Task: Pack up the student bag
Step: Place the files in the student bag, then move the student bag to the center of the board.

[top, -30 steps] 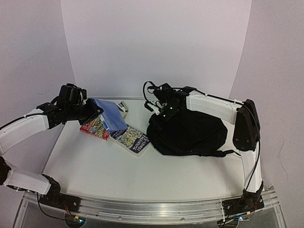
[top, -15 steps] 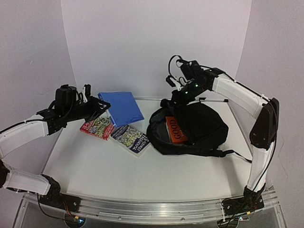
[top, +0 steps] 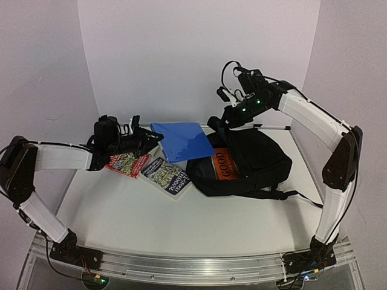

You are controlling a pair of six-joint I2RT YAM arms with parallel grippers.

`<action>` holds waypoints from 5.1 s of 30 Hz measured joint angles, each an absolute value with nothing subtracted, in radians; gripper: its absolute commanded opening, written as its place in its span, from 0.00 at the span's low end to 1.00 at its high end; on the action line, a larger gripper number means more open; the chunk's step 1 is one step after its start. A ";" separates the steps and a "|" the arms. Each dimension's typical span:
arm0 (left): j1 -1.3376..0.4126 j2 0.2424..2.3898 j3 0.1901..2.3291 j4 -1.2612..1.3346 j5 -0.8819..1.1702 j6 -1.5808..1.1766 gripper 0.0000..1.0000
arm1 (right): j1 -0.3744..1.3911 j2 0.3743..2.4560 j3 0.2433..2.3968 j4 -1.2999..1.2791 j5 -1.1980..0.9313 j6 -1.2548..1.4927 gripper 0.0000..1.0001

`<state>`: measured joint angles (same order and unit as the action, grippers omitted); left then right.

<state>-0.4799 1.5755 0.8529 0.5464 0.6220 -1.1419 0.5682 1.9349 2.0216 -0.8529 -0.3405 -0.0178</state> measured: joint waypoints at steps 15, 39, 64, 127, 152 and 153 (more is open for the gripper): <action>-0.597 1.889 0.976 0.721 0.707 -1.300 0.00 | 0.567 1.918 1.974 -0.809 -0.436 0.026 0.00; -0.775 2.367 1.702 0.295 0.517 -1.215 0.59 | 0.568 1.918 1.960 -0.780 -0.565 0.081 0.00; -0.723 1.915 1.431 -0.086 0.262 -0.862 0.89 | 0.280 1.813 1.454 -0.616 -0.136 0.044 0.24; -0.379 1.722 1.101 -0.298 0.292 -0.584 0.99 | 0.718 1.846 1.705 -0.653 -0.608 -0.074 0.91; -0.290 1.727 1.055 -0.259 0.281 -0.656 0.99 | 0.772 2.247 1.813 -0.626 -0.405 -0.047 0.89; -0.283 1.727 1.053 -0.253 0.283 -0.656 0.99 | 0.751 2.248 1.817 -0.623 -0.390 -0.046 0.89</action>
<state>-0.2834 1.7271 1.0532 -0.2528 0.2834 -0.6565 0.7513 2.2475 1.8168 -0.6227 -0.3899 -0.0456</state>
